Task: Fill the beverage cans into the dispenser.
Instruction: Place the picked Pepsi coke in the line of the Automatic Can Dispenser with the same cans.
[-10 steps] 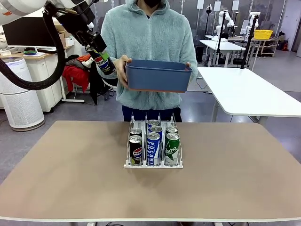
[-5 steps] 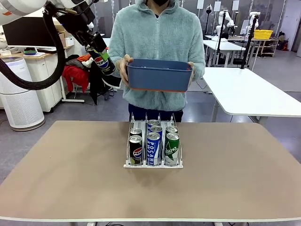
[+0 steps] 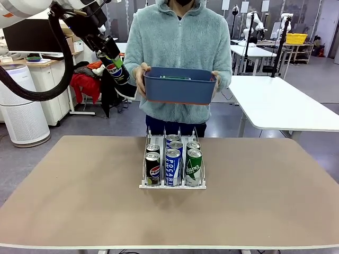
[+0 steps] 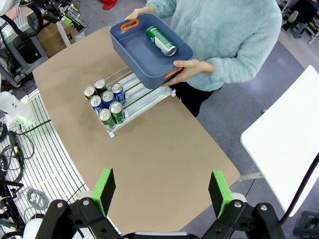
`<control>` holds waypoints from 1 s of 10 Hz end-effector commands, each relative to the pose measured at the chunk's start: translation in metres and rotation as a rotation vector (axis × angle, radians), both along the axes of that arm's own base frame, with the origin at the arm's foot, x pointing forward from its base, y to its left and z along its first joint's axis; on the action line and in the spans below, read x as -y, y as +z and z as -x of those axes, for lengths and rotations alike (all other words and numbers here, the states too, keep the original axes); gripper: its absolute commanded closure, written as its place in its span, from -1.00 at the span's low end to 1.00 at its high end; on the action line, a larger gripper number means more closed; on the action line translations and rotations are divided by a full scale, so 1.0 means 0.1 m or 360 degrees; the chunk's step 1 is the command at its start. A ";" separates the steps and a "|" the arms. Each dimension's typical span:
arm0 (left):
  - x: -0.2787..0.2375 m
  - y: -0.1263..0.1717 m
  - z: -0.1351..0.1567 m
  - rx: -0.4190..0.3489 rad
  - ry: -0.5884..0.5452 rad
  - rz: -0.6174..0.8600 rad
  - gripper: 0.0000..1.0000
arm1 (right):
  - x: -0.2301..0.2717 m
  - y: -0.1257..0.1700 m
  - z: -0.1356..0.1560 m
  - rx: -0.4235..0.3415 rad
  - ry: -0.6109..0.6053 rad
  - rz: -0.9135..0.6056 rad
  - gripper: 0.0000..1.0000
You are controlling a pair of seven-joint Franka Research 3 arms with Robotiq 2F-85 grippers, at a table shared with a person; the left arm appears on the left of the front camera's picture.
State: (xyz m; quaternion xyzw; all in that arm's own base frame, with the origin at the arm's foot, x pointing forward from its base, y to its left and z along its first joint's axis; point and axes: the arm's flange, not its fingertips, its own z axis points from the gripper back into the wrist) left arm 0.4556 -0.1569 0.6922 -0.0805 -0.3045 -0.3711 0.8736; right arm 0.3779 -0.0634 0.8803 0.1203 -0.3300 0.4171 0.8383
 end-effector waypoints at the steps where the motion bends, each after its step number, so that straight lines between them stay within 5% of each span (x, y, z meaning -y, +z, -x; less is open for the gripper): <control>1: 0.00 0.02 0.01 0.0009 -0.0004 -0.0001 1.00 | -0.01 0.00 0.01 0.0000 0.0002 0.0001 -1.00; 2: 0.00 0.02 0.01 0.0009 -0.0004 -0.0001 1.00 | -0.01 0.00 0.01 0.0000 0.0002 0.0001 -1.00; 3: 0.00 0.00 0.00 0.0000 0.0000 0.0000 -0.15 | -0.01 0.00 0.01 0.0000 0.0002 0.0001 -1.00; 10: 0.60 -0.48 0.10 -0.0240 -0.0035 -0.0169 -0.15 | -0.01 0.00 0.01 0.0000 0.0002 0.0001 -1.00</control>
